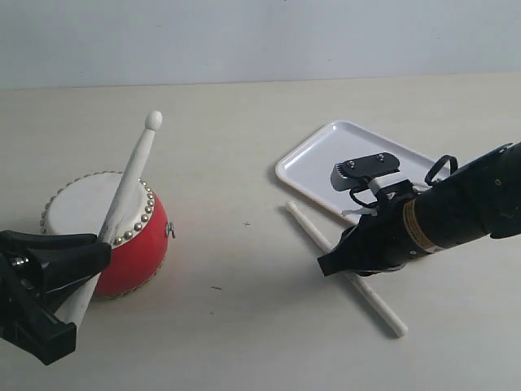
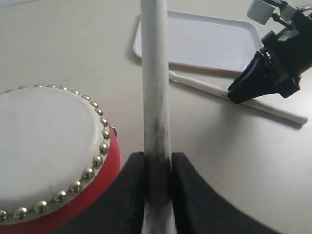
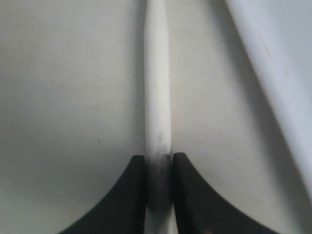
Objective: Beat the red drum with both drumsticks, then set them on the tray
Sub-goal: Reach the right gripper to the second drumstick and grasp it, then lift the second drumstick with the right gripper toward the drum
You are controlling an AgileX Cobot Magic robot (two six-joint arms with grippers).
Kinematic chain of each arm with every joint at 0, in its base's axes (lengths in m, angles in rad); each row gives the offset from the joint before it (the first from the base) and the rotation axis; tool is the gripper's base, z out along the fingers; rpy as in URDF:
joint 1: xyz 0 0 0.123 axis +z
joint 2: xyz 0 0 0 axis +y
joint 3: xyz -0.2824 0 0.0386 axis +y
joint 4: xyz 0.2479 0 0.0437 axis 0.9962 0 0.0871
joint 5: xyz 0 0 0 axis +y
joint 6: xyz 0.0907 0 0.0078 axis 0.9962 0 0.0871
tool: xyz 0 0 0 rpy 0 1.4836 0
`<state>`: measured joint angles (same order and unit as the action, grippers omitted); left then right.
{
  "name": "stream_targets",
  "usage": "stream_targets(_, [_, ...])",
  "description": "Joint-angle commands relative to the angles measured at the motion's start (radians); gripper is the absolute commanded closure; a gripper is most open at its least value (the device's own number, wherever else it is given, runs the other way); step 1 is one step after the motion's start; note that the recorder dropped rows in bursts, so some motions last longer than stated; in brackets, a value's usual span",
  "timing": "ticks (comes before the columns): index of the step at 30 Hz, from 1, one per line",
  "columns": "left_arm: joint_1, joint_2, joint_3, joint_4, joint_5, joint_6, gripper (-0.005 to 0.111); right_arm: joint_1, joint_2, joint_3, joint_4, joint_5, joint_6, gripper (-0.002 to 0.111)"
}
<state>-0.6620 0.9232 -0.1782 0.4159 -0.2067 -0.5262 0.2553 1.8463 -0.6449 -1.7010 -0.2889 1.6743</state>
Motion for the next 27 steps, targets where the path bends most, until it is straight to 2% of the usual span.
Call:
stream_targets(1, [0.002,0.004,0.003,-0.001,-0.007,-0.005,0.107,0.001,0.044,0.027,-0.043,0.015,-0.008,0.108])
stream_targets(14, [0.002,0.004,0.003,-0.001,-0.007,-0.005,0.107,0.001,-0.177,0.02,-0.043,-0.034,-0.008,0.108])
stream_targets(27, [0.002,0.004,0.003,-0.001,-0.007,-0.005,0.107,0.001,-0.186,0.003,-0.043,-0.086,-0.122,0.108])
